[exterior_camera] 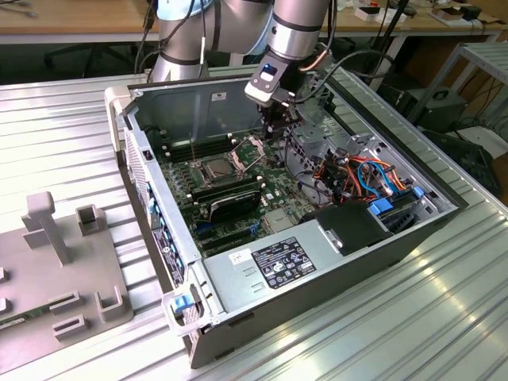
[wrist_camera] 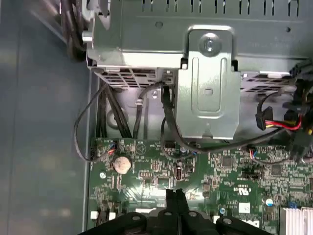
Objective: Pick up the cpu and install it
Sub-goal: 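Close the cpu cover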
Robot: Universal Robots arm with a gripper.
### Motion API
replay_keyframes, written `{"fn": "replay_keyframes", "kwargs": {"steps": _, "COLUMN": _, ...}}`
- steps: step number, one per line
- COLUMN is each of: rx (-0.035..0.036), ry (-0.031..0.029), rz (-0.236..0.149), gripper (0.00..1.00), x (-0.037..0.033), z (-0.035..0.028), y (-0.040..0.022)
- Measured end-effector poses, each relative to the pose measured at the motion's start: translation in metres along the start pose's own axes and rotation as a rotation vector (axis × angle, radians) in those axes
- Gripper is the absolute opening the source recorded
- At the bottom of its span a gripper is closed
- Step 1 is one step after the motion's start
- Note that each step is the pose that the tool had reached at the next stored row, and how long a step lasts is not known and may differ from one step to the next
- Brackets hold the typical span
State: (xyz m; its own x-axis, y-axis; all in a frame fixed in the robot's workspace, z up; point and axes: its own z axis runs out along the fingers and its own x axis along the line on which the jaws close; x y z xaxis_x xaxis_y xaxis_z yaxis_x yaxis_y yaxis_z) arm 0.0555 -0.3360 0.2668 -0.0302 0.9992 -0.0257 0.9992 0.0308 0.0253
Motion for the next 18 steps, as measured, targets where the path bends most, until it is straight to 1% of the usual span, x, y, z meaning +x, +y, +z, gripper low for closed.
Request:
{"fn": "replay_keyframes", "kwargs": {"steps": 1, "rx": 0.0, "ry": 0.0001, "rz": 0.0, "gripper": 0.11, "x": 0.0006, "z": 0.0172, "y": 0.0052}}
{"fn": "replay_keyframes", "kwargs": {"steps": 2, "rx": 0.0, "ry": -0.0001, "rz": 0.0, "gripper": 0.11, "x": 0.0008, "z": 0.0174, "y": 0.0006}}
{"fn": "replay_keyframes", "kwargs": {"steps": 4, "rx": -0.0006, "ry": -0.0001, "rz": 0.0, "gripper": 0.11, "x": 0.001, "z": 0.0176, "y": -0.0065}}
{"fn": "replay_keyframes", "kwargs": {"steps": 6, "rx": -0.0014, "ry": -0.0001, "rz": 0.0, "gripper": 0.11, "x": 0.0014, "z": 0.0178, "y": -0.0181}}
{"fn": "replay_keyframes", "kwargs": {"steps": 7, "rx": -0.0016, "ry": -0.0001, "rz": 0.0, "gripper": 0.11, "x": 0.0016, "z": 0.0178, "y": -0.0215}}
{"fn": "replay_keyframes", "kwargs": {"steps": 8, "rx": -0.0019, "ry": -0.0001, "rz": 0.0, "gripper": 0.11, "x": 0.0018, "z": 0.0179, "y": -0.0263}}
{"fn": "replay_keyframes", "kwargs": {"steps": 9, "rx": -0.002, "ry": 0.0, "rz": 0.0, "gripper": 0.11, "x": 0.0019, "z": 0.0179, "y": -0.0294}}
{"fn": "replay_keyframes", "kwargs": {"steps": 10, "rx": -0.0024, "ry": 0.0, "rz": 0.0, "gripper": 0.11, "x": 0.0022, "z": 0.0178, "y": -0.0354}}
{"fn": "replay_keyframes", "kwargs": {"steps": 12, "rx": -0.0027, "ry": -0.0001, "rz": 0.0, "gripper": 0.11, "x": 0.0027, "z": 0.0177, "y": -0.0436}}
{"fn": "replay_keyframes", "kwargs": {"steps": 13, "rx": -0.0032, "ry": 0.0, "rz": 0.0, "gripper": 0.11, "x": 0.0033, "z": 0.0176, "y": -0.0517}}
{"fn": "replay_keyframes", "kwargs": {"steps": 14, "rx": -0.0036, "ry": 0.0001, "rz": 0.0, "gripper": 0.11, "x": 0.0039, "z": 0.0176, "y": -0.0584}}
{"fn": "replay_keyframes", "kwargs": {"steps": 16, "rx": -0.004, "ry": 0.0001, "rz": 0.0, "gripper": 0.11, "x": 0.0046, "z": 0.0175, "y": -0.065}}
{"fn": "replay_keyframes", "kwargs": {"steps": 18, "rx": -0.0054, "ry": 0.0001, "rz": 0.0, "gripper": 0.11, "x": 0.0054, "z": 0.0174, "y": -0.0752}}
